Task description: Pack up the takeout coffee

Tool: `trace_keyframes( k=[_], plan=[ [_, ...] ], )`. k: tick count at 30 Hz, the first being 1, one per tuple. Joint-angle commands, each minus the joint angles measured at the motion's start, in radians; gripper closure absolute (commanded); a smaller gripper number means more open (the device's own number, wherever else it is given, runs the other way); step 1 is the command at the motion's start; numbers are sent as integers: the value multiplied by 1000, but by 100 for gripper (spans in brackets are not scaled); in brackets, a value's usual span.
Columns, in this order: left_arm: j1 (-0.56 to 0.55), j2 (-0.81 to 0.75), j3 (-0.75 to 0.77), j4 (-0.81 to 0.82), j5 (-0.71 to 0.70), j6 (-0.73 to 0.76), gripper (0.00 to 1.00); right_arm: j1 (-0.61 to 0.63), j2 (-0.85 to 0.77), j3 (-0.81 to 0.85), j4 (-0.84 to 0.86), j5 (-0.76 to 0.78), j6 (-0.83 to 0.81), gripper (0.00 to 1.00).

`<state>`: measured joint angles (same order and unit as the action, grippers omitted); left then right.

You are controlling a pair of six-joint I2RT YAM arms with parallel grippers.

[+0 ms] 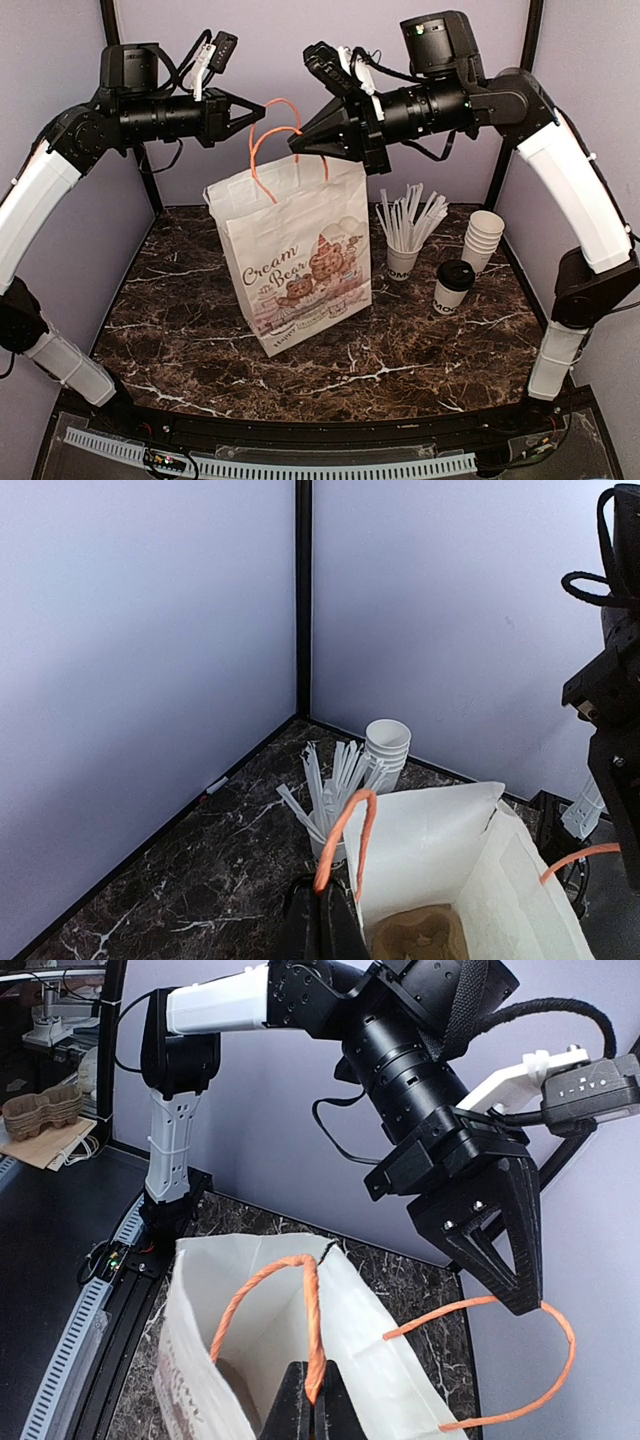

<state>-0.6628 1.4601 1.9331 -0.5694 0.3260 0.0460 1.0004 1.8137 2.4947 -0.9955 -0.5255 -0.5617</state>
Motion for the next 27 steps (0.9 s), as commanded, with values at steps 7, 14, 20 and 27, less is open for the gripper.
trace_keyframes(
  k=[7, 14, 20, 27],
  plan=[
    [5, -31, -40, -3, -16, 32, 100, 11, 31, 16, 25, -23, 14, 100],
    [6, -41, -64, 5, -18, 42, 100, 12, 44, 20, 24, -27, 14, 100],
    [5, -43, -69, 4, -20, 50, 100, 16, 51, 18, 21, -24, 10, 100],
    [6, -48, -86, 1, -27, 56, 100, 18, 59, 18, 18, -27, 8, 100]
  ],
)
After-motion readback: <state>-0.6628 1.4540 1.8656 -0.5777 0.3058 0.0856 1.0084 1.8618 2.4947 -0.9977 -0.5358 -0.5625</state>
